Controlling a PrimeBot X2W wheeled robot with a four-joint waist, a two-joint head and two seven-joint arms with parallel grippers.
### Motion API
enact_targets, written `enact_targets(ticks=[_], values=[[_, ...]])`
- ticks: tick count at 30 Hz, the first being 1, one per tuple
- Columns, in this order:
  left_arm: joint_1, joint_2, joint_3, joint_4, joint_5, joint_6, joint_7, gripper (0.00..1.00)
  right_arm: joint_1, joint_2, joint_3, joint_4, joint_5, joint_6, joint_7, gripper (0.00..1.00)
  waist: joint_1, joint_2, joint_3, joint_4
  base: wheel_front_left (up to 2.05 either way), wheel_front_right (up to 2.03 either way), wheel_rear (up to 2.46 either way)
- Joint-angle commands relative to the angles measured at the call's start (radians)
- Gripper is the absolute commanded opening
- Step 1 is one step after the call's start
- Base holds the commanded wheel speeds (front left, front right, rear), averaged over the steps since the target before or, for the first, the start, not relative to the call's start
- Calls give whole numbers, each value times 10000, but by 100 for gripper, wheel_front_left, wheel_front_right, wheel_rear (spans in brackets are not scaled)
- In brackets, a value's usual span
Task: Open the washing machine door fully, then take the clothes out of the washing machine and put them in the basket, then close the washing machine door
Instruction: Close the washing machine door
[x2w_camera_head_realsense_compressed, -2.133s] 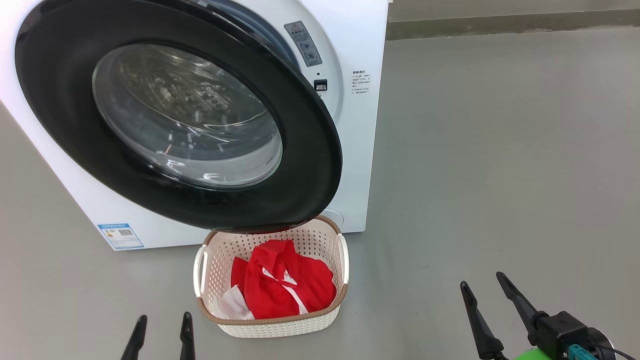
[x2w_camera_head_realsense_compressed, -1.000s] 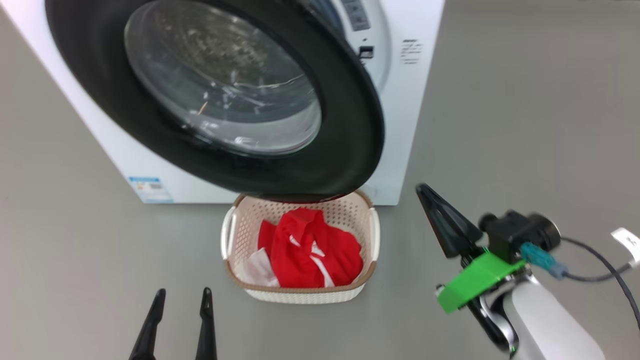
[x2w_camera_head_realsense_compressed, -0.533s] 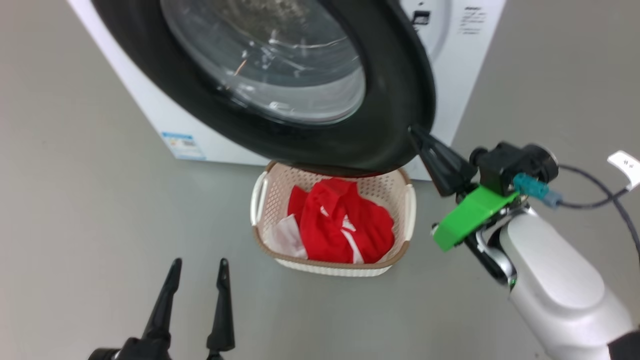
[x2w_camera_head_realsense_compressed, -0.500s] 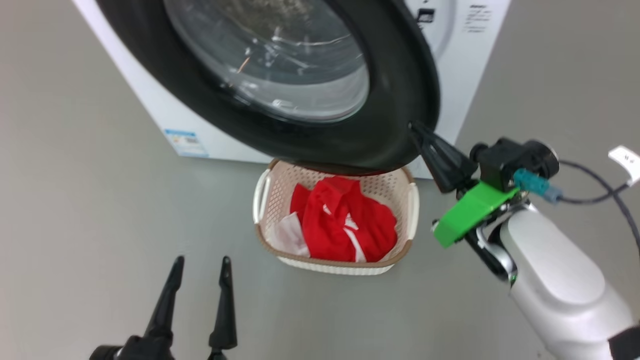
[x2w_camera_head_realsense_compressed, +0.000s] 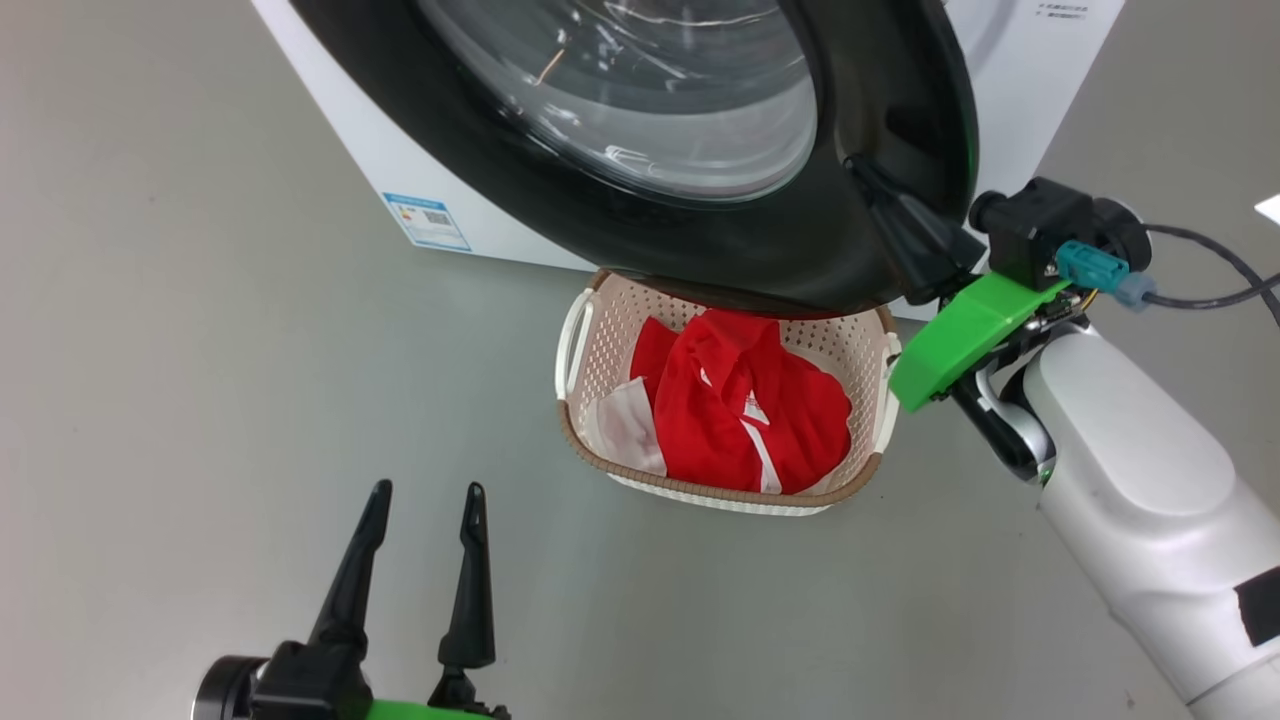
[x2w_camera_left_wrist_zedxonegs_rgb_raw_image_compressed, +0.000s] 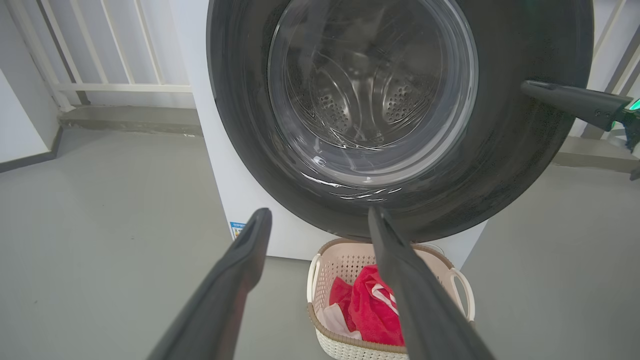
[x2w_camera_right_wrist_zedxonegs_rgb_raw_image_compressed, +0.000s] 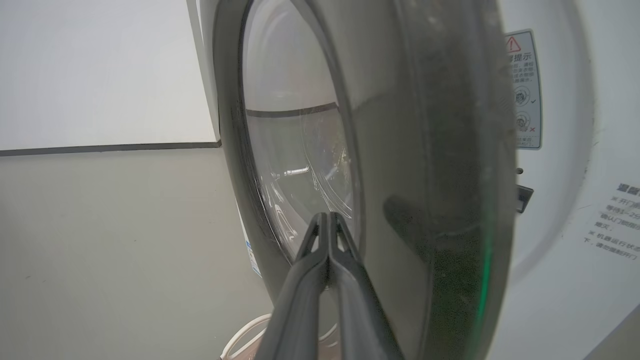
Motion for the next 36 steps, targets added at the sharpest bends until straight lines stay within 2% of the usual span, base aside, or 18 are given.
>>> enact_targets(ticks=[1,18,36], values=[[-306,62,306,-162,112,-45,-114,100,-253,44,153,-84,82,33,-120,0,0,0,66,77,0,0,0],[-516,-266,439,-192,368,-244,-121,100,-1213,-62,-244,608,260,33,-134,0,0,0,535,155,0,0,0],[-888,-531,526,9,528,-419,-122,100,-3235,-12,-1183,2679,148,33,-135,0,0,0,1092,220,0,0,0]])
